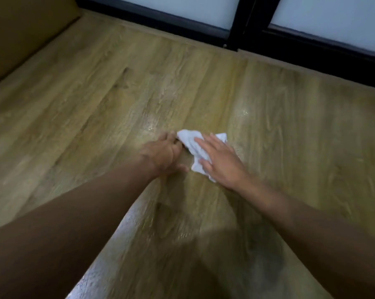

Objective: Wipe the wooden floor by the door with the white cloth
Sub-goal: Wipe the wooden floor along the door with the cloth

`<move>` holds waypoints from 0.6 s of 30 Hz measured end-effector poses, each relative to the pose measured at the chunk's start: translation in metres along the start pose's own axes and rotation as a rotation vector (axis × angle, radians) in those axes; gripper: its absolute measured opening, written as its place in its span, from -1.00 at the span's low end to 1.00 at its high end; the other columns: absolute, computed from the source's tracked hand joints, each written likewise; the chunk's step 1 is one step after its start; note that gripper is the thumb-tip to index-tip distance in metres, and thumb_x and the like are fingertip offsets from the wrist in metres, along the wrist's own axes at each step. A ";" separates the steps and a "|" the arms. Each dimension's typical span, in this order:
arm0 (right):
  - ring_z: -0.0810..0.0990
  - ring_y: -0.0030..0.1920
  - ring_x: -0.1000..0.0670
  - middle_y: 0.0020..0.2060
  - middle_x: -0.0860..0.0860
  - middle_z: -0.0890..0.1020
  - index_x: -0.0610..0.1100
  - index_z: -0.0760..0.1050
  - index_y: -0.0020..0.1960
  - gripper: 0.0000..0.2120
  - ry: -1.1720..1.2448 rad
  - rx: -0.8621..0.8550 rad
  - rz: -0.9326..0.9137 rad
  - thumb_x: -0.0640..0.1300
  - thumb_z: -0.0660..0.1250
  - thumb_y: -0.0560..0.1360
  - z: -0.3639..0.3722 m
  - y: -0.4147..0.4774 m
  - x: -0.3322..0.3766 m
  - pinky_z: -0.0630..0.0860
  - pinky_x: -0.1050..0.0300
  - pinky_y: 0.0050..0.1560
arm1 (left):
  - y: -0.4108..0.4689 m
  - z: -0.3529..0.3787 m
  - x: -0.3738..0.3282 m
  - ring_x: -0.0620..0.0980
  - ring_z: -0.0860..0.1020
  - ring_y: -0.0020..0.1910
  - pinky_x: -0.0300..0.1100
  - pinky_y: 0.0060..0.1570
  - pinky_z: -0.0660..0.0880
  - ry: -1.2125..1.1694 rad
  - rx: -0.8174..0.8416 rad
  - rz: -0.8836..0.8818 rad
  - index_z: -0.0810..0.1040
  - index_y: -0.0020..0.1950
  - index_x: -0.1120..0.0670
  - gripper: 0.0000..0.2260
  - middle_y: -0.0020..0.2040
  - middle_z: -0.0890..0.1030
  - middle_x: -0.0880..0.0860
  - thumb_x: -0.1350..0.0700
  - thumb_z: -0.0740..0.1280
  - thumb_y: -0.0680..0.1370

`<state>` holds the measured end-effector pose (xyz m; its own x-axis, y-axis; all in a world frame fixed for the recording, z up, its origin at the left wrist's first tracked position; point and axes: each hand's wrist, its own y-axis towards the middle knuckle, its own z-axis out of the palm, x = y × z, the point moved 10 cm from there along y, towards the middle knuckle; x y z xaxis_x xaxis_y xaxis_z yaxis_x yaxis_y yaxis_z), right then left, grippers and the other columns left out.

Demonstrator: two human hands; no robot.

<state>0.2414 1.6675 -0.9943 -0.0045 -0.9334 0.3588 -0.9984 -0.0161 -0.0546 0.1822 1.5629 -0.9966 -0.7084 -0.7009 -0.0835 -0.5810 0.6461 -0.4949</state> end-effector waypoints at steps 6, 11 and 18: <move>0.33 0.43 -0.08 0.39 -0.05 0.43 -0.08 0.39 0.41 -0.58 0.139 -0.214 0.269 -0.11 0.25 0.55 -0.041 -0.052 -0.094 0.24 0.00 0.42 | 0.013 -0.009 -0.032 0.24 0.40 0.29 0.00 0.28 0.39 0.016 0.023 -0.027 0.37 0.31 0.22 -0.42 0.34 0.36 0.27 -0.14 0.38 0.47; 0.14 0.51 -0.07 0.46 0.02 0.31 -0.01 0.27 0.46 -0.55 0.014 -0.174 0.379 -0.07 0.18 0.58 -0.028 -0.035 -0.072 0.05 -0.11 0.44 | 0.023 -0.023 -0.046 0.21 0.53 0.11 -0.07 0.02 0.45 0.017 0.001 0.009 0.38 0.24 0.13 -0.42 0.13 0.51 0.20 -0.04 0.52 0.35; 0.42 0.29 -0.08 0.33 -0.06 0.41 0.07 0.43 0.36 -0.57 0.077 -0.276 0.430 0.13 0.22 0.52 -0.041 -0.136 -0.117 0.38 -0.09 0.27 | 0.051 -0.036 -0.106 0.19 0.51 0.20 -0.05 0.12 0.48 -0.220 -0.241 0.233 0.46 0.22 0.07 -0.58 0.20 0.51 0.15 -0.12 0.21 0.45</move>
<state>0.3750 1.7936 -0.9904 -0.4116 -0.8057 0.4260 -0.8831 0.4681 0.0322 0.2131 1.6811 -0.9817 -0.7446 -0.5586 -0.3655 -0.5111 0.8292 -0.2262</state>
